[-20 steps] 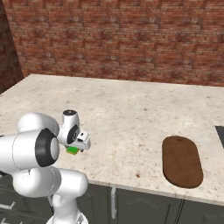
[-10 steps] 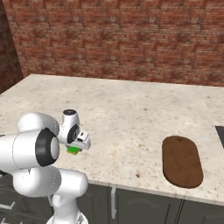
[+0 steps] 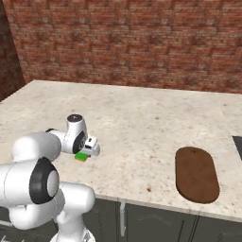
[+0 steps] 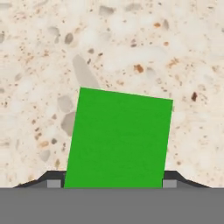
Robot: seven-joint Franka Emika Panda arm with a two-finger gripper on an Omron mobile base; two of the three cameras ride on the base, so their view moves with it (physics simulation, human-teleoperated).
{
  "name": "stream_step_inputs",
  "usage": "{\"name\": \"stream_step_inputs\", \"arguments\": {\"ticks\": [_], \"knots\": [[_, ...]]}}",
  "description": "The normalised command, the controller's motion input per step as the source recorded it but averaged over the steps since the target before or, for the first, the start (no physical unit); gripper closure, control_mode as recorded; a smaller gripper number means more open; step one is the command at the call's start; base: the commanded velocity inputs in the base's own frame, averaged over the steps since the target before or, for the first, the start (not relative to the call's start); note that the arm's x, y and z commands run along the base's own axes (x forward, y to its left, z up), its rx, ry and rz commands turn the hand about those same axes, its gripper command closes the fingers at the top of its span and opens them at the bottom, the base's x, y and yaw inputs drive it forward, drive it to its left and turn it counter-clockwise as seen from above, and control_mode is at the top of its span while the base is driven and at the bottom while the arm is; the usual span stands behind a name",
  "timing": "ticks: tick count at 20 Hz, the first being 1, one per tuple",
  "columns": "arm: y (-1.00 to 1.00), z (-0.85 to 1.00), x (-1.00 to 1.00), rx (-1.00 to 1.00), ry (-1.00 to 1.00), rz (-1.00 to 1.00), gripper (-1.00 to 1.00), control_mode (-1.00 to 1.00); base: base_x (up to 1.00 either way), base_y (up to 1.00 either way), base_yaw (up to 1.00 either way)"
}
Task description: Pick up the sponge from the counter and clean the cutting board by briefly scrubbing or pressing down on the cutting board. Once finished, release the sponge.
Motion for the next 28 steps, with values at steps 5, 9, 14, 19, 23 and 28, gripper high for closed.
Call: {"name": "stream_step_inputs", "arguments": {"ticks": [5,9,14,19,23,28], "knots": [[-0.86,0.4,-0.33,0.0,-0.01,0.01,1.0,-1.0,0.0,0.0,0.0],[-0.96,0.25,-0.24,0.0,0.0,0.0,1.0,-1.0,0.0,0.0,0.0],[-0.83,0.19,-0.01,0.0,0.0,0.0,1.0,-1.0,0.0,0.0,0.0],[-0.71,0.02,0.02,0.0,0.0,0.0,1.0,-1.0,0.0,0.0,0.0],[-0.64,0.0,0.14,0.0,0.0,0.0,1.0,-1.0,0.0,0.0,0.0],[-0.57,0.0,0.4,0.0,0.0,0.0,1.0,-1.0,0.0,0.0,0.0]]}}
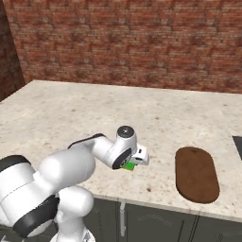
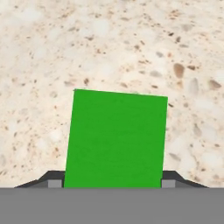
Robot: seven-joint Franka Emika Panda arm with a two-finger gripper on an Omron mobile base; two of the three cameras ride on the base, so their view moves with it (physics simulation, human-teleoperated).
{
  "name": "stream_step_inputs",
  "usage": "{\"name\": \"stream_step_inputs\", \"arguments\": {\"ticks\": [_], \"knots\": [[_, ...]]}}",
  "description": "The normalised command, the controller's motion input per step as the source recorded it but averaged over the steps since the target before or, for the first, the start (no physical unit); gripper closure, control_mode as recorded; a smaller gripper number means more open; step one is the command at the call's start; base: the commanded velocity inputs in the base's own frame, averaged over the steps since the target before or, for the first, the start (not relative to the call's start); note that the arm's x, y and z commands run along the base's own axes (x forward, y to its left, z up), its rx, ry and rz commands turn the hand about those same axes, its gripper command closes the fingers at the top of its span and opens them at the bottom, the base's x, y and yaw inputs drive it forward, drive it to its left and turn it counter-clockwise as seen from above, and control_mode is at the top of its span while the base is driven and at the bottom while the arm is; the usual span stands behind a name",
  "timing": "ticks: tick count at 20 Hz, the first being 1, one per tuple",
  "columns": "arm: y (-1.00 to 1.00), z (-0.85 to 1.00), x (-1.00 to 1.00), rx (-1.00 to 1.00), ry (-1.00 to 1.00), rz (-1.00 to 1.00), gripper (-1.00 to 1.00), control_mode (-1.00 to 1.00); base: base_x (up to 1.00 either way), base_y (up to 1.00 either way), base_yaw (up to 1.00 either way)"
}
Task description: Pick up the sponge from the counter and clean the cutting board by briefly scrubbing or pressing down on the cutting board. Once finished, release the sponge.
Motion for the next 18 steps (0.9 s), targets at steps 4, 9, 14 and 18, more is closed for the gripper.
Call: {"name": "stream_step_inputs", "arguments": {"ticks": [4,9,14,18], "knots": [[-0.55,0.0,0.34,0.0,0.0,0.0,1.0,-1.0,0.0,0.0,0.0],[-0.62,0.0,0.25,0.0,0.0,0.0,1.0,-1.0,0.0,0.0,0.0],[-0.66,0.01,0.08,0.0,0.03,0.0,1.0,-1.0,0.0,0.0,0.0],[-0.54,0.0,0.0,0.0,0.06,0.0,1.0,-1.0,0.0,0.0,0.0]]}}
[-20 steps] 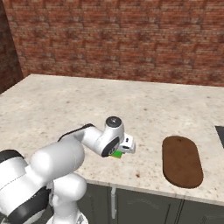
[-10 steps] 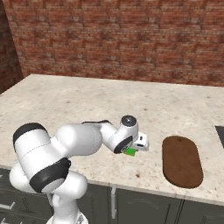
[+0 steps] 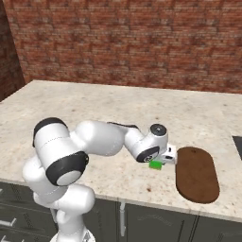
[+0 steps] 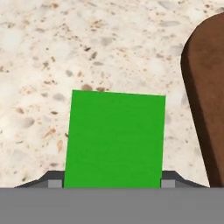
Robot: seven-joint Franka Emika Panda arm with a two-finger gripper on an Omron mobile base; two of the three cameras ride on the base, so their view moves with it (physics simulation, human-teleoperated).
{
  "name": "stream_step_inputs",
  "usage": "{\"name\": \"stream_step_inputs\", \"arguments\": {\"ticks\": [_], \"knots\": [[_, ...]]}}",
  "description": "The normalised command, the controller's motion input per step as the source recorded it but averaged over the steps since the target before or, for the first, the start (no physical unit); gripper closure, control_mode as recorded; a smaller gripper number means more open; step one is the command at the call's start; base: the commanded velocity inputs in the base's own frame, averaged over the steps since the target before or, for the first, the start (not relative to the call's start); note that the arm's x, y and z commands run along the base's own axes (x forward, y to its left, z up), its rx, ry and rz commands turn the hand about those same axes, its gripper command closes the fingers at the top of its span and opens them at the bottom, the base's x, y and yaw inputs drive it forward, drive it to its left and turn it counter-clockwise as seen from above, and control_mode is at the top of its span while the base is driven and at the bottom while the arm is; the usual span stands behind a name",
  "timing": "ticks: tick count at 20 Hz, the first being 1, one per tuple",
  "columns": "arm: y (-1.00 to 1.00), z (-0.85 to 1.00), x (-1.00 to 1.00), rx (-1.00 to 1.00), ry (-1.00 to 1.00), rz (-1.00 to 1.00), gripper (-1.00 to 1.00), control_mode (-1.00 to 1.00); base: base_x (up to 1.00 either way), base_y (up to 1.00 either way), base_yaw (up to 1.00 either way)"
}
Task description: Pick up the sponge from the counter and clean the cutting board by briefly scrubbing or pressing down on the cutting board. Once finished, release the sponge.
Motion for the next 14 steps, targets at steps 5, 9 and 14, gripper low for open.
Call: {"name": "stream_step_inputs", "arguments": {"ticks": [5,9,14], "knots": [[-0.53,0.03,0.02,0.0,0.14,-0.01,1.0,-1.0,0.0,0.0,0.0],[-0.6,0.05,0.0,0.0,0.16,0.0,1.0,-1.0,0.0,0.0,0.0],[-0.62,0.01,0.0,0.0,0.13,0.0,1.0,-1.0,0.0,0.0,0.0]]}}
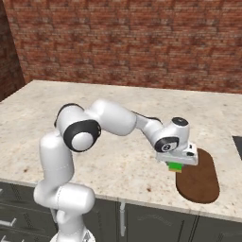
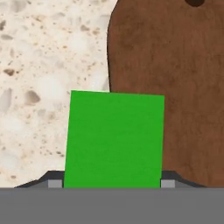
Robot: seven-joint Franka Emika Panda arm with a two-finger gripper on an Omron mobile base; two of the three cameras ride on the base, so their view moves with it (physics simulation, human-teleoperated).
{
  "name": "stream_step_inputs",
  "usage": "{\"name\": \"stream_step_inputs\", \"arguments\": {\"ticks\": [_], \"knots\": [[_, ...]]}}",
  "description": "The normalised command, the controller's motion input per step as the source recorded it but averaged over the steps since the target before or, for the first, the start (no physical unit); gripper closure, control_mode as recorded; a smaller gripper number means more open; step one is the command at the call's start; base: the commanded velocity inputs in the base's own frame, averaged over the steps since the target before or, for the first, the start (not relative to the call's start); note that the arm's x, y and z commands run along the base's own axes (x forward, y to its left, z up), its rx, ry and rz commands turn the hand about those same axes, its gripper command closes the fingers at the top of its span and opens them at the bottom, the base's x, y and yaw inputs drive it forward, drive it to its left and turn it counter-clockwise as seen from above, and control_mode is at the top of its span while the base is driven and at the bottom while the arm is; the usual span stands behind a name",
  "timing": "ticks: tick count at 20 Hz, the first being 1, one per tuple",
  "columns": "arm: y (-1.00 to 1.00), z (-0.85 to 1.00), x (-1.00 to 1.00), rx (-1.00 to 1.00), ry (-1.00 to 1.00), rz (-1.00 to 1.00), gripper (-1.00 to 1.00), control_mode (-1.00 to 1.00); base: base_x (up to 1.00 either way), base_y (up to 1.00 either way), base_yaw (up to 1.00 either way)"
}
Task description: Pick up the sponge from the counter and clean the cutting board by briefly scrubbing or pressing down on the cutting board. Once finished, release the sponge.
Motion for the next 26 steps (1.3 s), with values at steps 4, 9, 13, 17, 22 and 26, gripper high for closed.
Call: {"name": "stream_step_inputs", "arguments": {"ticks": [4,9,13,17,22,26], "knots": [[-0.6,-0.03,0.0,0.0,0.05,0.01,1.0,-1.0,0.0,0.0,0.0],[-0.38,-0.38,0.0,0.0,0.0,0.0,1.0,-1.0,0.0,0.0,0.0],[-0.17,-0.53,0.0,0.0,-0.01,0.0,1.0,-1.0,0.0,0.0,0.0],[-0.18,-0.28,0.0,0.0,0.0,0.01,1.0,-1.0,0.0,0.0,0.0],[-0.03,-0.29,0.0,0.0,0.0,0.0,1.0,-1.0,0.0,0.0,0.0],[0.0,-0.42,-0.26,0.0,0.01,0.0,1.0,-1.0,0.0,0.0,0.0]]}}
